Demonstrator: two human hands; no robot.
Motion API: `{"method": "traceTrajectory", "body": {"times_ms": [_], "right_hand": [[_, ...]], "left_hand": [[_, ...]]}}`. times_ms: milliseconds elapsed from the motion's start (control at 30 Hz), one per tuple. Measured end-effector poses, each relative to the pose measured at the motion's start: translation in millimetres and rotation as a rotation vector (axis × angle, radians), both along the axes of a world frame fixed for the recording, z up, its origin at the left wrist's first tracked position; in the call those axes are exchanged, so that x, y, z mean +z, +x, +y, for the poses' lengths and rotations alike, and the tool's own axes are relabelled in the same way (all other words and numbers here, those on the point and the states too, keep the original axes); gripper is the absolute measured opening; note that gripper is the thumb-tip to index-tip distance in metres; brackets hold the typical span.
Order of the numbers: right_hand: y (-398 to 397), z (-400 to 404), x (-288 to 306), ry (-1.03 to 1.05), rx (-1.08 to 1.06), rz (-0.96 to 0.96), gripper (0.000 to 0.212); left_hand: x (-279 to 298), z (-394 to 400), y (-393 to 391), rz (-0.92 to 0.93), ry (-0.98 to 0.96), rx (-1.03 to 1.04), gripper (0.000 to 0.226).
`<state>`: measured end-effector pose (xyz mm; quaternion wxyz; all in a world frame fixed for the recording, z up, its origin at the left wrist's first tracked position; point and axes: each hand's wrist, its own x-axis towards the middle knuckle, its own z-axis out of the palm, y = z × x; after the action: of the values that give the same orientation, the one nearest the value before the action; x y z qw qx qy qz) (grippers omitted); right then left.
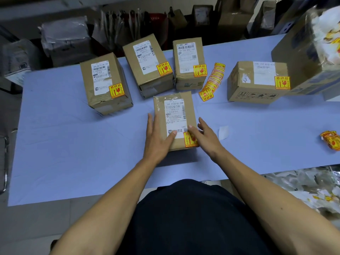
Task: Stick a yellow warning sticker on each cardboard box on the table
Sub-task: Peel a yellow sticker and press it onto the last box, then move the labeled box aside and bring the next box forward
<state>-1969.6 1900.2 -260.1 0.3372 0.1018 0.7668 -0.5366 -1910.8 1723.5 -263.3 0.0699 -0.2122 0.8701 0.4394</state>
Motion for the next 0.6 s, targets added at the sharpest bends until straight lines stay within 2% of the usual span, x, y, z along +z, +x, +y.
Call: {"method": "traceTrajectory", "body": {"times_ms": [67,167,300,500,600], "right_hand": [[-4.3,-13.3,-2.1,-0.026,-0.013,0.004,0.079],[-3.9,-22.9,-9.1,-0.014,0.001,0.057,0.062],[-3.9,-21.9,-11.2,0.009,0.024,0.059,0.067],[6.6,-25.6,-4.8,0.036,0.077,0.096,0.056],[17.3,-39.7,-0.5,0.06,0.143,0.122,0.042]], "left_hand": [[-1.8,3.1,-7.5,-0.077,0.192,0.174,0.082],[-5.1,6.2,-14.5,-0.071,0.337,0.311,0.057],[-7.9,6.2,-14.2,-0.056,0.354,0.335,0.054],[-3.0,2.5,-0.5,-0.052,0.337,0.354,0.045],[1.9,-10.0,18.5,-0.034,0.335,0.39,0.045]]}}
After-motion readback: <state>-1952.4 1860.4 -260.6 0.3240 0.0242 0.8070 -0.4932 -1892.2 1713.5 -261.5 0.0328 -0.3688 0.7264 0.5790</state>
